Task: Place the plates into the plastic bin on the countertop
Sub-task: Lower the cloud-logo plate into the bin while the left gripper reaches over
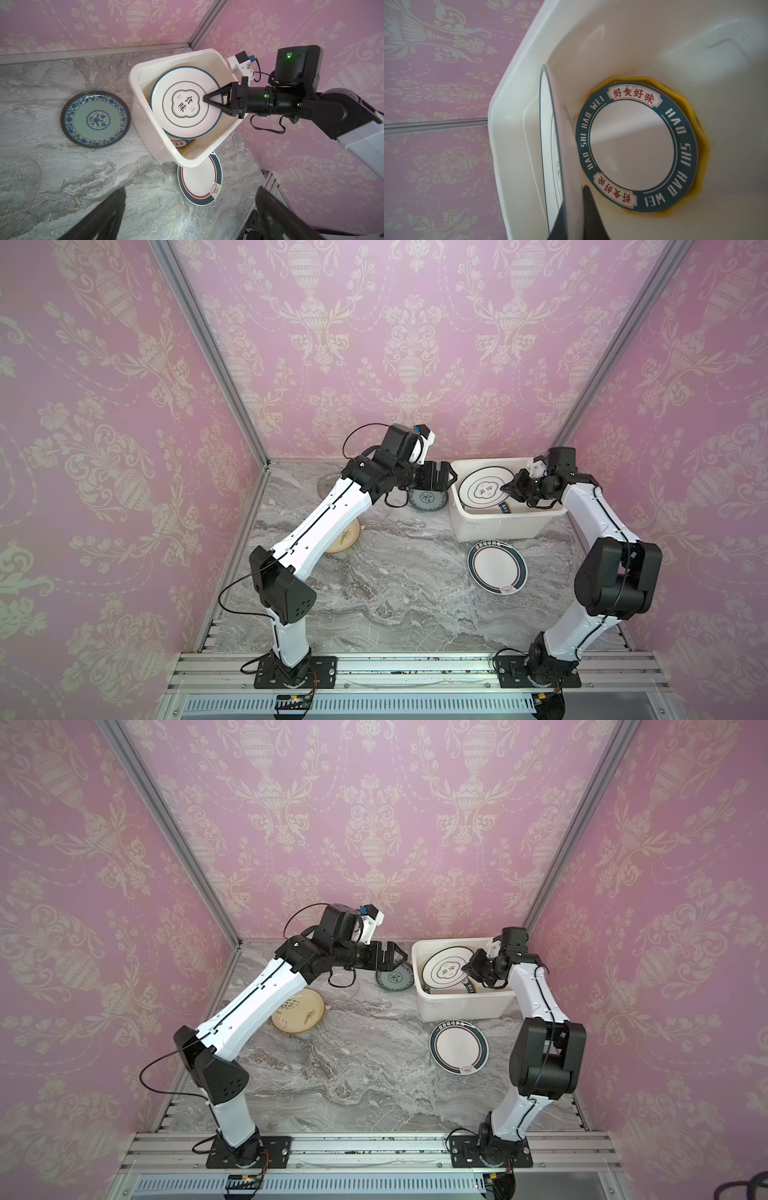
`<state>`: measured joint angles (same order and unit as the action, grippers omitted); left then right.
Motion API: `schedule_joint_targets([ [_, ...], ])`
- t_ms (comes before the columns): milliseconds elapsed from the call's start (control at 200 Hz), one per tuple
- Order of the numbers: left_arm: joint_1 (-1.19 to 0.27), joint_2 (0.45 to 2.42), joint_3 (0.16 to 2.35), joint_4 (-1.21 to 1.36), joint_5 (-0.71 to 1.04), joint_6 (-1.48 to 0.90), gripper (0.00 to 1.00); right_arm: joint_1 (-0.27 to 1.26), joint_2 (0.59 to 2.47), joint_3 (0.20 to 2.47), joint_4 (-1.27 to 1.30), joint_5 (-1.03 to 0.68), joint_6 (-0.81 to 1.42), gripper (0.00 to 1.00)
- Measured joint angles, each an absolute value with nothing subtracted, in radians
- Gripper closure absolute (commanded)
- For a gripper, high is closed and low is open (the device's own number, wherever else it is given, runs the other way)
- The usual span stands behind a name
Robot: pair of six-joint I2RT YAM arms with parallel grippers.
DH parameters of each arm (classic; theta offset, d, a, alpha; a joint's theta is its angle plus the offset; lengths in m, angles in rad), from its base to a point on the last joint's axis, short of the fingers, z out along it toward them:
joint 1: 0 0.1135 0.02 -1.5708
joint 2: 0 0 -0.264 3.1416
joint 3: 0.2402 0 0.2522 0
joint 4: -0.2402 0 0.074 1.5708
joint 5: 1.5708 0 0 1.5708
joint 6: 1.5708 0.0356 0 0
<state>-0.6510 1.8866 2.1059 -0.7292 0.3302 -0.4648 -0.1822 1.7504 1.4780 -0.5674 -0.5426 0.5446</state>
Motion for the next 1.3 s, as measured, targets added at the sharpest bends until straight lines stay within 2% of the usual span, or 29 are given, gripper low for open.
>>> schedule_joint_targets([
  [120, -0.651, 2.040, 2.344, -0.815, 0.329, -0.460, 0.01, -0.182, 1.783, 1.478, -0.554, -0.555, 0.526, 1.00],
  [275, -0.651, 2.302, 2.785, -0.987, 0.315, -0.453, 0.01, -0.182, 1.810, 1.478, -0.548, -0.570, 0.519, 1.00],
  [350, -0.651, 2.373, 2.892, -1.043, 0.303, -0.453, 0.01, -0.182, 1.826, 1.478, -0.546, -0.581, 0.516, 1.00],
  [630, -0.651, 2.383, 2.759, -1.073, 0.276, -0.458, 0.01, -0.181, 1.916, 1.513, -0.581, -0.604, 0.471, 1.00],
  [821, -0.651, 2.383, 2.747, -1.084, 0.262, -0.457, 0.01, -0.181, 1.941, 1.523, -0.591, -0.601, 0.452, 1.00],
  [926, -0.651, 2.383, 2.747, -1.093, 0.255, -0.457, 0.01, -0.176, 1.942, 1.527, -0.596, -0.588, 0.445, 0.93],
  [1151, -0.651, 2.383, 2.747, -1.099, 0.255, -0.457, 0.01, -0.162, 1.957, 1.552, -0.576, -0.533, 0.434, 0.70],
  [1296, -0.651, 2.383, 2.747, -1.099, 0.255, -0.457, 0.01, -0.155, 1.977, 1.556, -0.560, -0.497, 0.431, 0.63],
])
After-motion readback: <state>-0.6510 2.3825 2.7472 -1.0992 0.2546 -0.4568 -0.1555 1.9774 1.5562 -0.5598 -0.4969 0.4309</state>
